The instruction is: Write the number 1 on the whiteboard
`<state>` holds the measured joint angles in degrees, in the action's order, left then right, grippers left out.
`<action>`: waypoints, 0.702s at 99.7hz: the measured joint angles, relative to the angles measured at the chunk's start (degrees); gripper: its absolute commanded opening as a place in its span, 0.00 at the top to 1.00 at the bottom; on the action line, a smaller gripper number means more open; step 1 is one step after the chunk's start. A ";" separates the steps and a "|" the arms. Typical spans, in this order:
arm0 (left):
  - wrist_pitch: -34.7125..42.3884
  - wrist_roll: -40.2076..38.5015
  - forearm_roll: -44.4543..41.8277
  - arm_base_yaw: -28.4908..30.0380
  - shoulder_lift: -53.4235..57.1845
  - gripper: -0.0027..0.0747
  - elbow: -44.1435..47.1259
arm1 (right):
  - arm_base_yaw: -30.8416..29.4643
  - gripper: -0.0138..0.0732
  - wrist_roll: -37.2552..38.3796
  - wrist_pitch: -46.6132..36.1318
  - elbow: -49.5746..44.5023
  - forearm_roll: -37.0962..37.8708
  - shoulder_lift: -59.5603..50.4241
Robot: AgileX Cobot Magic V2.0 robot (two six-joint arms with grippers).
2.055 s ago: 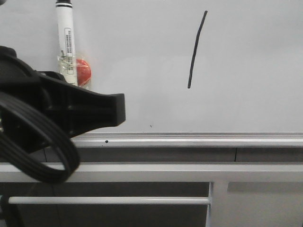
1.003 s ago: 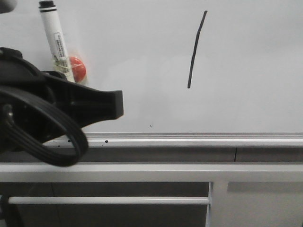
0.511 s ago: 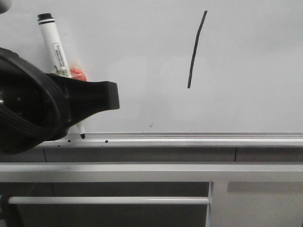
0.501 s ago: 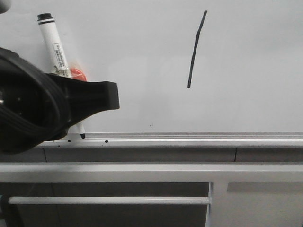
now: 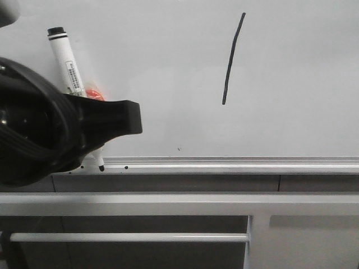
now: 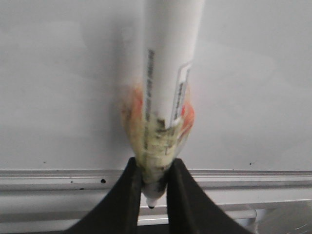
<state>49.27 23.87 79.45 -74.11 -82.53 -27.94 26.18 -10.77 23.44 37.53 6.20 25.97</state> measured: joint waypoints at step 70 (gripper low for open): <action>2.20 0.82 0.26 -0.24 0.00 0.37 0.00 | 0.00 0.91 0.00 0.00 0.00 0.00 0.00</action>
<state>51.47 24.69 79.71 -74.35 -82.53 -27.94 26.18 -10.77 23.44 37.53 6.20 25.97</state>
